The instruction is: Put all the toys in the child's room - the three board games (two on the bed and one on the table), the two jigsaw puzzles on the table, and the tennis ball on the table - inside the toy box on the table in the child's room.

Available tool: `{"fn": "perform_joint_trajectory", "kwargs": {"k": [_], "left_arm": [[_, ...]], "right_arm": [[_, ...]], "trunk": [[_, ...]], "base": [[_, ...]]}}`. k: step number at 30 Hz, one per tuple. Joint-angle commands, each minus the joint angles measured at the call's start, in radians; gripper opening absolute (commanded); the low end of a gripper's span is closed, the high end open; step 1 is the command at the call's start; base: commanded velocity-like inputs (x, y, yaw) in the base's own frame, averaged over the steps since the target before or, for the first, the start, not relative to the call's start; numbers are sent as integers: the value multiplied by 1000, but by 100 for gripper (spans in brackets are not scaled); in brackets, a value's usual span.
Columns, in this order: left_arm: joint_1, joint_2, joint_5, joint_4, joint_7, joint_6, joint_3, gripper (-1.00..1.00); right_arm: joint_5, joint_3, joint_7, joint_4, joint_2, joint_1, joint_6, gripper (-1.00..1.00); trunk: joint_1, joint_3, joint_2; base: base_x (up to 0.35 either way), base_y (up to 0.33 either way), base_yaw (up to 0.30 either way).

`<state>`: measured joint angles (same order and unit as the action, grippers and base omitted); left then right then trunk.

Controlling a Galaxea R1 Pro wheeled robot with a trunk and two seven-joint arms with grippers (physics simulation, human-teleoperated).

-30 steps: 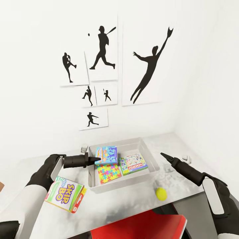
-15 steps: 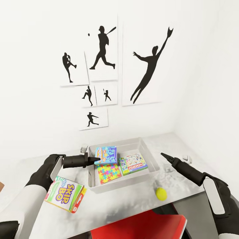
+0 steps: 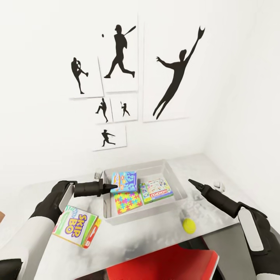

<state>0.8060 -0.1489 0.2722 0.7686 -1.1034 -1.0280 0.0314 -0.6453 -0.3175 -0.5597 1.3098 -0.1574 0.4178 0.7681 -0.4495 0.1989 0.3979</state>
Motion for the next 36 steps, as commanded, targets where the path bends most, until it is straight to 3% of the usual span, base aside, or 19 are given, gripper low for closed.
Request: {"fn": "perform_joint_trajectory", "kwargs": {"k": [1, 36], "left_arm": [[1, 0, -1, 0, -4, -4, 1, -100], [1, 0, -1, 0, -4, -4, -1, -100]], "right_arm": [[-2, -2, -2, 0, 0, 1, 7, 100], [-4, -2, -4, 0, -2, 1, 8, 100]], "trunk": [[-1, 4, 2], [-1, 55, 2]], "base": [[0, 0, 0], [0, 0, 0]]}}
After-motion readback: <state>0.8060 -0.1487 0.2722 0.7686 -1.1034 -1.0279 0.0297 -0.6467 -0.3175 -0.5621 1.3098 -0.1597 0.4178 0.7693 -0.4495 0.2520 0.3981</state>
